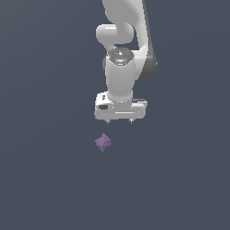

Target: Pick up the object and move it to a goal position.

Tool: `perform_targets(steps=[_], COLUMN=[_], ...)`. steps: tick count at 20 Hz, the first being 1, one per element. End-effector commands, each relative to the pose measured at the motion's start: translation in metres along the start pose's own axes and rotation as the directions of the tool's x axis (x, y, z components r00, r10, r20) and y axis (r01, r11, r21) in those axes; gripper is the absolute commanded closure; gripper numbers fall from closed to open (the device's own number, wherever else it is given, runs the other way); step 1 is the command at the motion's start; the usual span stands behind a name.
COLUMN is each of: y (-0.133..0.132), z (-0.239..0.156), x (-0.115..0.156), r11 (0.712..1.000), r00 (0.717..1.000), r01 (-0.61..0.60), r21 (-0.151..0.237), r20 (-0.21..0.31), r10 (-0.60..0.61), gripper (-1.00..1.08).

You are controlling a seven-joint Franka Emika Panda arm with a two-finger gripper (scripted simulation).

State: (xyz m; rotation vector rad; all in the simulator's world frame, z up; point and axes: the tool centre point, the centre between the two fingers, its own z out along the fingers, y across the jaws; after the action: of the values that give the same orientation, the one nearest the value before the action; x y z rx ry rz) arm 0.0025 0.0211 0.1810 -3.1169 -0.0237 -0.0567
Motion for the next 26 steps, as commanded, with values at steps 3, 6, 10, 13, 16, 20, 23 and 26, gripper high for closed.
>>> perform_targets(steps=[3, 6, 10, 13, 16, 20, 23, 26], y=[-0.001, -0.004, -0.007, -0.007, -0.005, -0.001, 0.005, 0.012], z=[-0.002, -0.011, -0.022, -0.02, -0.019, -0.013, -0.006, 0.002], x=[0.001, 0.006, 0.011, 0.011, 0.011, 0.013, 0.015, 0.017], r11=[1.0, 1.0, 0.999, 0.999, 1.0, 0.999, 0.997, 0.989], r00=[1.0, 1.0, 0.999, 0.999, 0.999, 0.999, 0.997, 0.989], r01=[0.003, 0.018, 0.034, 0.031, 0.016, -0.028, -0.08, -0.147], r21=[-0.002, -0.013, -0.024, -0.023, -0.022, -0.019, -0.017, -0.014], r20=[-0.003, -0.018, -0.034, -0.033, -0.032, -0.029, -0.025, -0.019], r10=[-0.003, -0.018, -0.035, -0.032, -0.017, 0.028, 0.079, 0.146], gripper=[-0.92, -0.92, -0.92, -0.92, -0.92, -0.92, -0.92, -0.92])
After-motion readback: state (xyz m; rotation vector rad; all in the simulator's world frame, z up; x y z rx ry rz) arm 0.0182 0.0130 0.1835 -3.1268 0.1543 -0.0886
